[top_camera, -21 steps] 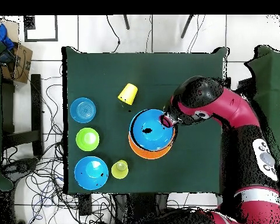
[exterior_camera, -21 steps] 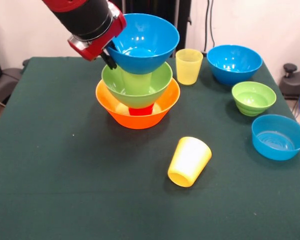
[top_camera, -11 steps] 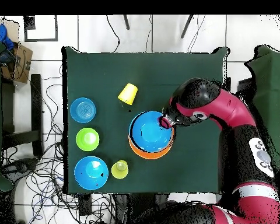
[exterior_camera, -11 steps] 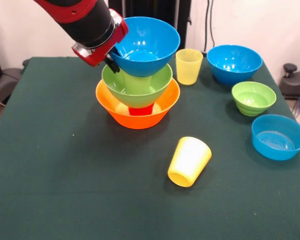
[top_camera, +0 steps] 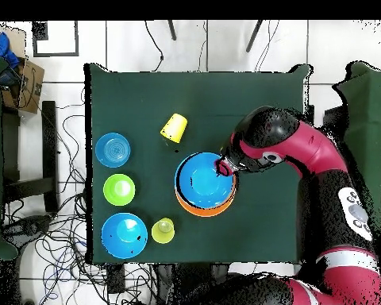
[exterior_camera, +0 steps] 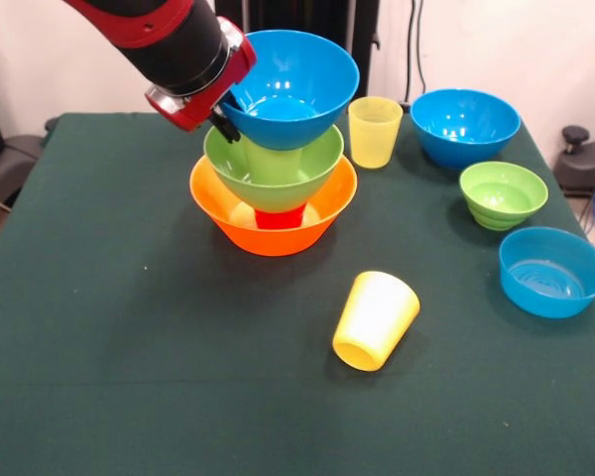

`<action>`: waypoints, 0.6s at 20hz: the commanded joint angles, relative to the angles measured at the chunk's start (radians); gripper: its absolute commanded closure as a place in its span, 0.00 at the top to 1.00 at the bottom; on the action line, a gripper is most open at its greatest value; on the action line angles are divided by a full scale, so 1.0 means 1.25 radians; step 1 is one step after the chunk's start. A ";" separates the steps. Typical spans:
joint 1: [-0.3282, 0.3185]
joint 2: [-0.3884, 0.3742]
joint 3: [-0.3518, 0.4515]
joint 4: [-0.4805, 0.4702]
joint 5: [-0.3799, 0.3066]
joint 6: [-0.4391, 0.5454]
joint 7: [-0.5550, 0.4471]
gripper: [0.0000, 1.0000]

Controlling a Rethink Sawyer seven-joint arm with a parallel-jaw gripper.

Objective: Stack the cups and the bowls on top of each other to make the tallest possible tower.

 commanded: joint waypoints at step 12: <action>0.018 0.035 0.043 0.015 0.016 0.061 0.143 0.00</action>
